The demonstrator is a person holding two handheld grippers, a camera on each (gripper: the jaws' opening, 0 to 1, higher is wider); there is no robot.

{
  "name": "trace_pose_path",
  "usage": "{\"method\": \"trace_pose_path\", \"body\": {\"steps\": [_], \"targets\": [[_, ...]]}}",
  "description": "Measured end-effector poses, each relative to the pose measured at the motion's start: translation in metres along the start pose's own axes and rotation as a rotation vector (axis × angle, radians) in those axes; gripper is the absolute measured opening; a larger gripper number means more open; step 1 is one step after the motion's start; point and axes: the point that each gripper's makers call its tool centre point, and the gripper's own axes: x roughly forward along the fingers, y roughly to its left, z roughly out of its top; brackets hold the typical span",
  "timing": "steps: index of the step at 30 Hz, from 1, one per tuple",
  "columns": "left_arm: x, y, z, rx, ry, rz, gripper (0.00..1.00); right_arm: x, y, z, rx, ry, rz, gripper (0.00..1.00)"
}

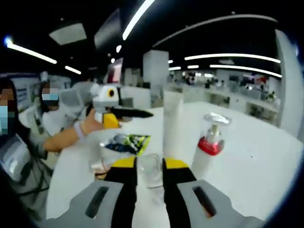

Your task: Arrange the skincare products in the storage area until every visible bottle or jar stands upright without overlapping.

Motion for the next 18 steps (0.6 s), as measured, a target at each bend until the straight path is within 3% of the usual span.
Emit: {"method": "trace_pose_path", "body": {"steps": [5,12,16,18], "targets": [[0.001,0.002,-0.002,0.003,0.011,0.005,0.97,0.005,-0.015,0.002,0.027,-0.077,-0.066,0.18],[0.0,0.001,-0.003,0.007,0.013,0.007,0.98,0.006,-0.02,0.003,-0.047,-0.185,-0.118,0.18],[0.001,0.001,-0.005,0.011,0.019,0.008,0.98,0.009,-0.021,-0.007,-0.059,-0.149,-0.111,0.21],[0.002,0.001,-0.007,0.013,0.026,0.01,0.98,0.013,-0.02,-0.012,-0.061,-0.138,-0.106,0.3]]}}
